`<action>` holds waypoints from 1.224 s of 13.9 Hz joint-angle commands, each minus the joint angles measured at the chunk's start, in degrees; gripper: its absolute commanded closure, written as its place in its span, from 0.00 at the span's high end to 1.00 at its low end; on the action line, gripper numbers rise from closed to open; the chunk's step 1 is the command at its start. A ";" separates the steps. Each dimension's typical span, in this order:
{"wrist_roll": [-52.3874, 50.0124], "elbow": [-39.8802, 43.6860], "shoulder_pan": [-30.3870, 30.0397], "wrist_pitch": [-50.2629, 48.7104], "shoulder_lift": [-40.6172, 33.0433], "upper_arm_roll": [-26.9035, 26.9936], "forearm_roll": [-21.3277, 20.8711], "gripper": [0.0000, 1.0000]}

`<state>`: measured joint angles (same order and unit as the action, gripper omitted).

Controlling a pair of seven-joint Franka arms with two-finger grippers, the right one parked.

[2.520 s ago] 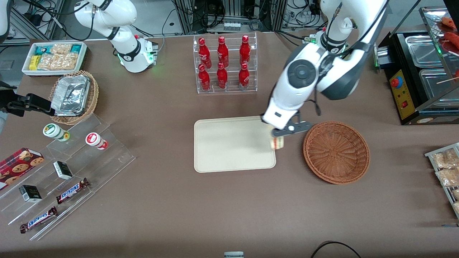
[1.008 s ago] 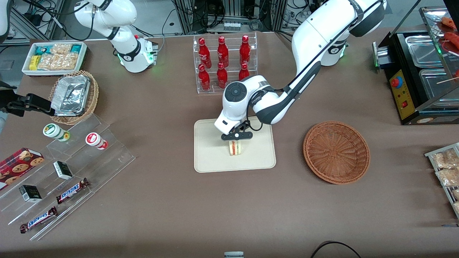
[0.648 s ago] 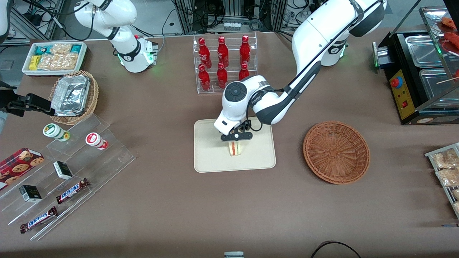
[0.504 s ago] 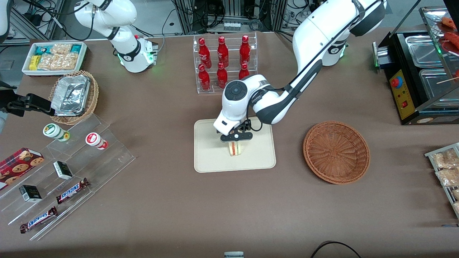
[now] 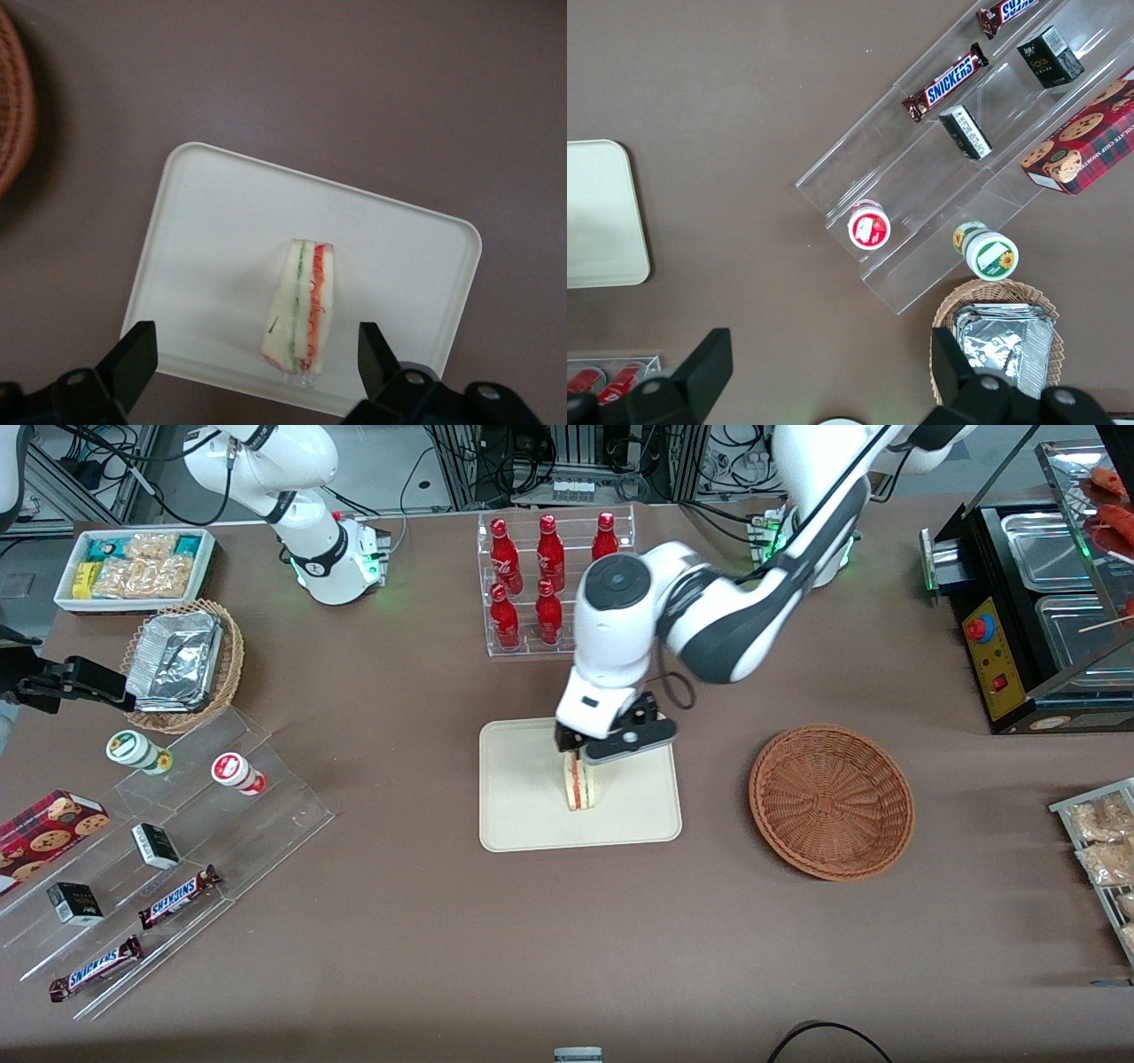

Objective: Place sandwich from basket to tray

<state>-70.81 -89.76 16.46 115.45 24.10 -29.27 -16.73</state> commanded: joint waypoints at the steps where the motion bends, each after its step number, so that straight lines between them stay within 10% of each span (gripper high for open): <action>1: 4.07 -1.91 -4.49 -6.00 -7.65 0.26 4.24 1.00; 8: 33.67 -2.26 -11.36 -20.33 -18.12 11.14 15.23 1.00; 17: 64.55 -3.49 -10.75 -26.85 -22.87 27.41 15.24 1.00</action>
<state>-9.99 -91.54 5.08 89.04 3.02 -3.97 -2.47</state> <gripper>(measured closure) 0.000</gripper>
